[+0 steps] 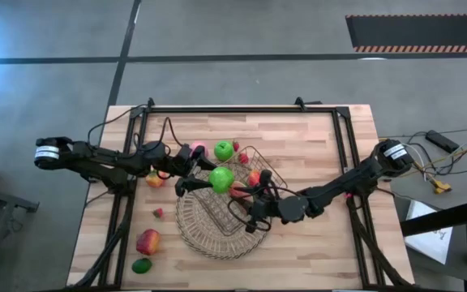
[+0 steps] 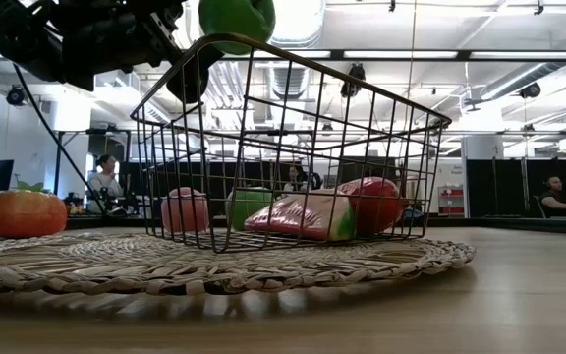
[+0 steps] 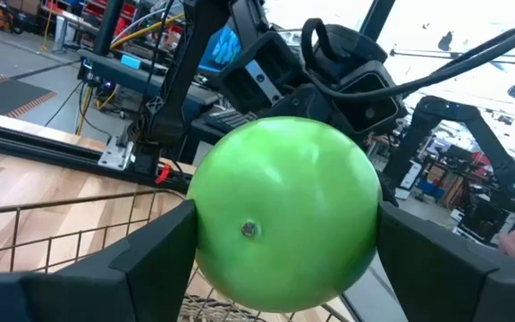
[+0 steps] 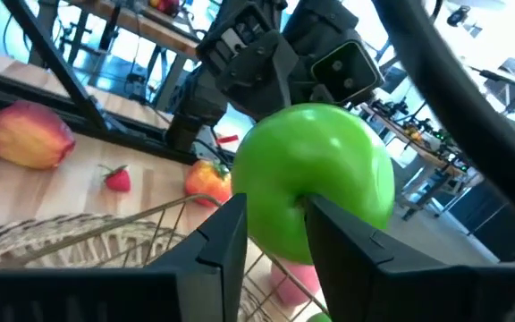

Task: Build produce basket
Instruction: Put the left green apple into the gold wire basket

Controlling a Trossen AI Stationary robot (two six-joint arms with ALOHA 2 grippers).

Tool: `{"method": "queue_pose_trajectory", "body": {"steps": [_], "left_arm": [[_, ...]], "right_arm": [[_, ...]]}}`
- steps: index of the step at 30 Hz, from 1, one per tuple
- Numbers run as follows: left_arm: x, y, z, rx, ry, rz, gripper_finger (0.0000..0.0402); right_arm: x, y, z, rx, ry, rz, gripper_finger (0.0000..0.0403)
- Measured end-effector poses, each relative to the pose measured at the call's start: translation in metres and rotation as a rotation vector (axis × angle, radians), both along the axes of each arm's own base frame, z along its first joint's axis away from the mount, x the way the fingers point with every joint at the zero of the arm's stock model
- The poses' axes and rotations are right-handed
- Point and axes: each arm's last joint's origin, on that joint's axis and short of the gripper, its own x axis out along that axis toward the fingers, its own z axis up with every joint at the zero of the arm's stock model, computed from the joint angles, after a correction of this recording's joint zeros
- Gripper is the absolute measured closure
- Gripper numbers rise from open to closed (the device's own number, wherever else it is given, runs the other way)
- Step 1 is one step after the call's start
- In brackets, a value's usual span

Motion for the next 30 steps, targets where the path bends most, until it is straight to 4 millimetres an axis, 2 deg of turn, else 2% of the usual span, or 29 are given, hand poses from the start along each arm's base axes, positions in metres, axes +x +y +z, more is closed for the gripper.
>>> {"method": "queue_pose_trajectory", "body": {"steps": [6,11,22,30], "left_arm": [[0.0,0.0,0.0,-0.001,0.001,0.006,0.0108],[0.0,0.0,0.0,-0.001,0.004,0.002,0.0108],[0.0,0.0,0.0,-0.001,0.004,0.004,0.0108],[0.0,0.0,0.0,-0.001,0.005,0.003,0.0108]], "right_arm": [[0.008,-0.011,-0.004,-0.009,-0.011,-0.03,0.0327],[0.01,-0.011,-0.008,-0.027,-0.006,-0.031,0.0349],[0.011,-0.013,-0.008,-0.039,-0.002,-0.038,0.0359],[0.012,-0.015,-0.008,-0.043,-0.001,-0.041,0.0392]]}}
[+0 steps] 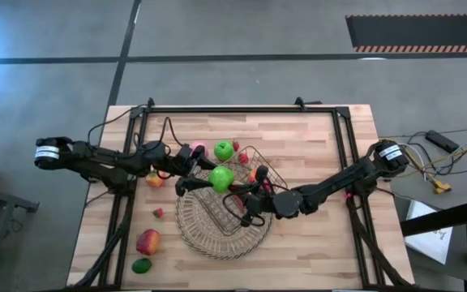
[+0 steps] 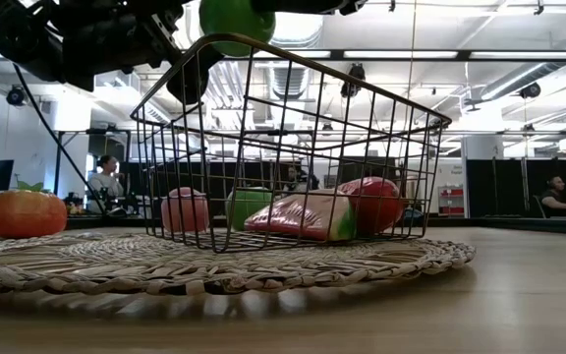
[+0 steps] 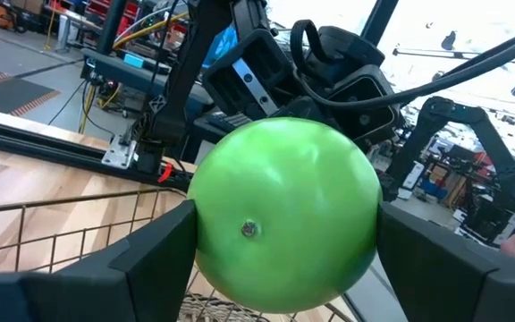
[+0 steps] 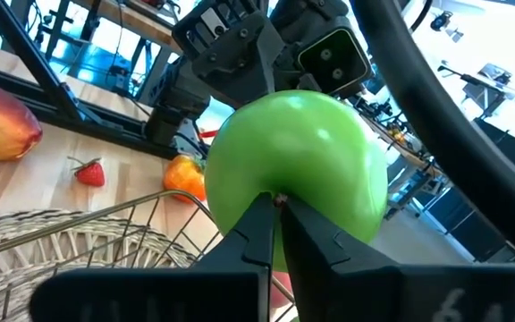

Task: Build produce basket
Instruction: Put the left green apple into the gold wire basket

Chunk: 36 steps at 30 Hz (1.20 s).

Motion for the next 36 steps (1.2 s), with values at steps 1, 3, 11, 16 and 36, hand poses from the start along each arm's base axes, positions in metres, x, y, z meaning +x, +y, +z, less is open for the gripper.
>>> {"method": "queue_pose_trajectory", "body": {"steps": [1,3,11,16,36], "left_arm": [[0.0,0.0,0.0,0.0,0.001,0.0,0.0108],[0.0,0.0,0.0,0.001,0.001,0.0,0.0108],[0.0,-0.002,-0.003,0.058,0.015,-0.08,0.0072],[-0.001,0.002,-0.004,0.077,0.024,-0.051,0.0058],[0.0,0.016,-0.012,0.061,0.13,0.151,0.0056]], "right_arm": [[0.0,0.0,0.0,0.0,0.0,0.0,0.0393],[0.0,0.0,0.0,0.0,0.0,0.0,0.0393],[-0.01,0.012,0.002,0.027,0.044,0.031,0.0395],[-0.021,0.014,0.005,0.11,0.094,0.031,0.0395],[-0.032,0.008,0.007,0.214,0.154,0.003,0.0394]]}}
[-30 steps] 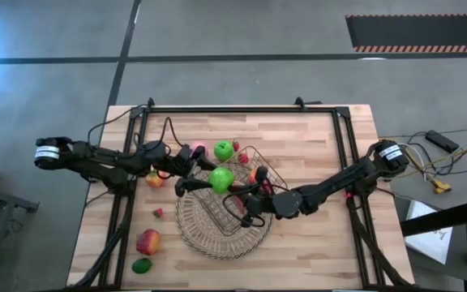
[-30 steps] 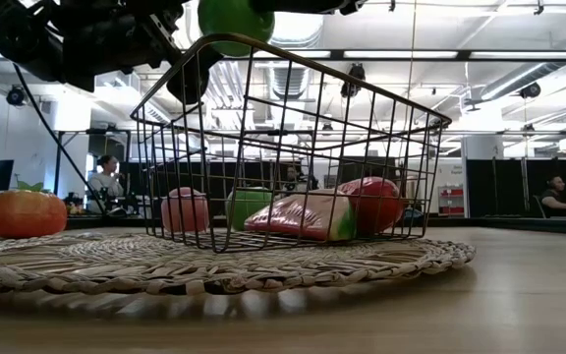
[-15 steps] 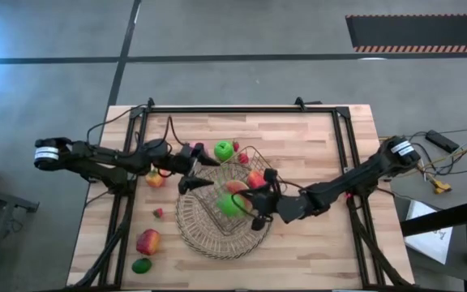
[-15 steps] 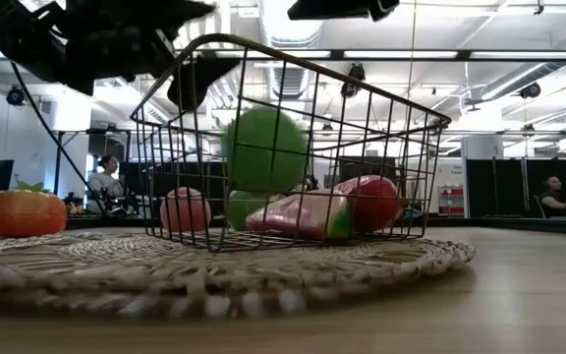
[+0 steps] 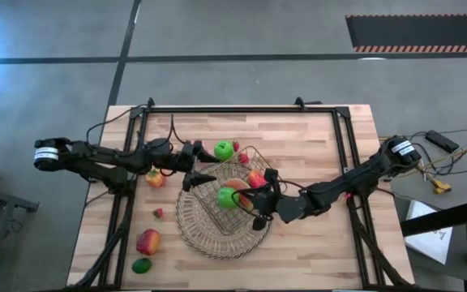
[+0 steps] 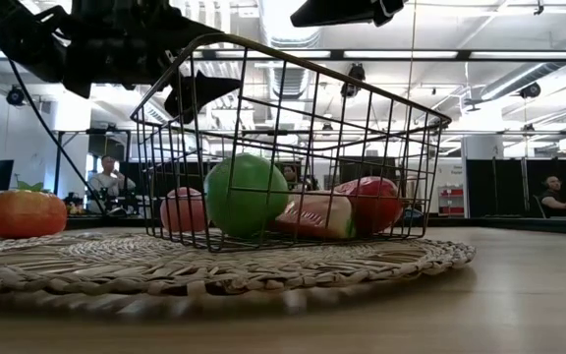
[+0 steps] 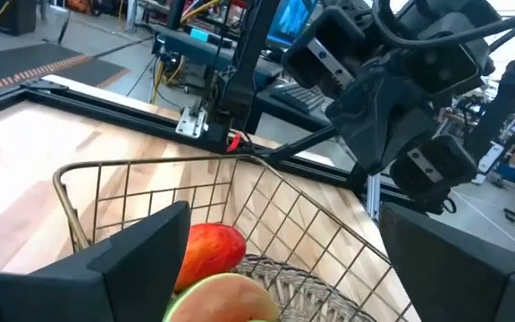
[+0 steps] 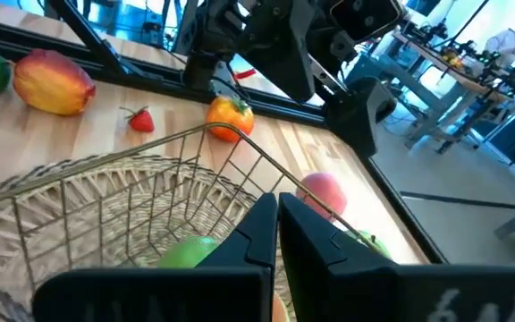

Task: Build produce basket
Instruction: Put the left green apple into the gold wire basket

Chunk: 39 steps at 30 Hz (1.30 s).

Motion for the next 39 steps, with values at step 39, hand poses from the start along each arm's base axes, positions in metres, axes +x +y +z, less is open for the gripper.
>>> {"method": "queue_pose_trajectory", "body": {"steps": [39], "left_arm": [[-0.029,-0.042,-0.007,0.128,0.668,0.568,0.0056]], "right_arm": [[0.115,-0.089,-0.053,0.513,0.579,0.273,0.0394]]}}
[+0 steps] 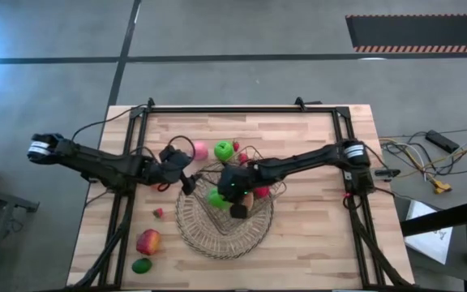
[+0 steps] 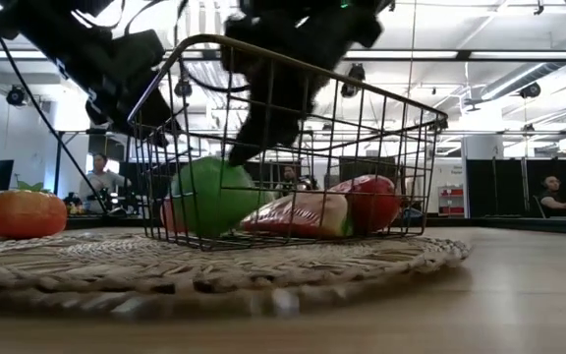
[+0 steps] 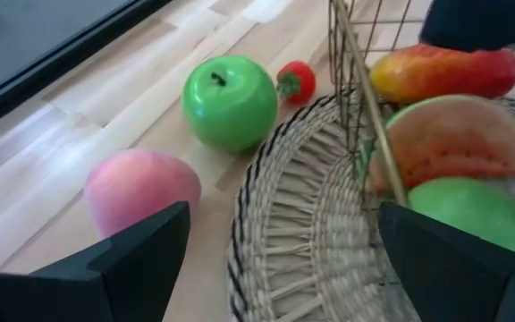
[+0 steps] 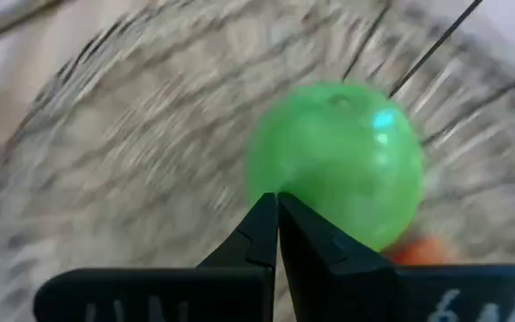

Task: Build produce basket
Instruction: Put the left green apple into the gold wire basket

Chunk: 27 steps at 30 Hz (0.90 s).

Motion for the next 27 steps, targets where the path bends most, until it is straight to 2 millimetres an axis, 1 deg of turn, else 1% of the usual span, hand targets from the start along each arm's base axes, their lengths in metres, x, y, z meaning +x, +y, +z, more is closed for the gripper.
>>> {"method": "queue_pose_trajectory", "body": {"steps": [5,9,11,14,16,19,23,25,27], "left_arm": [[0.004,-0.001,-0.011,0.001,0.065,-0.014,0.0056],[0.009,-0.002,-0.013,-0.007,0.069,-0.02,0.0056],[0.01,-0.002,-0.017,-0.01,0.075,-0.02,0.0056],[0.012,-0.003,-0.018,-0.013,0.076,-0.021,0.0056],[0.013,-0.003,-0.019,-0.013,0.079,-0.021,0.0056],[0.013,-0.003,-0.018,-0.012,0.081,-0.022,0.0056],[0.013,-0.003,-0.017,-0.011,0.062,-0.026,0.0056],[0.013,-0.003,-0.017,-0.011,0.06,-0.027,0.0056],[0.013,-0.003,-0.016,-0.011,0.057,-0.027,0.0056]], "right_arm": [[0.021,0.001,0.003,-0.063,-0.07,-0.038,0.0394],[0.027,0.003,0.005,-0.124,-0.116,-0.049,0.0394],[0.027,0.007,0.011,-0.126,-0.144,-0.033,0.0394],[0.021,0.012,0.029,-0.131,-0.18,-0.023,0.0394],[0.013,0.012,0.04,-0.132,-0.18,-0.023,0.0394],[0.0,0.01,0.05,-0.131,-0.137,-0.03,0.0394],[-0.015,0.01,0.047,-0.116,-0.001,0.003,0.0394],[-0.019,0.011,0.038,-0.09,0.066,0.048,0.0394],[-0.019,0.011,0.029,-0.087,0.085,0.057,0.0394]]}}
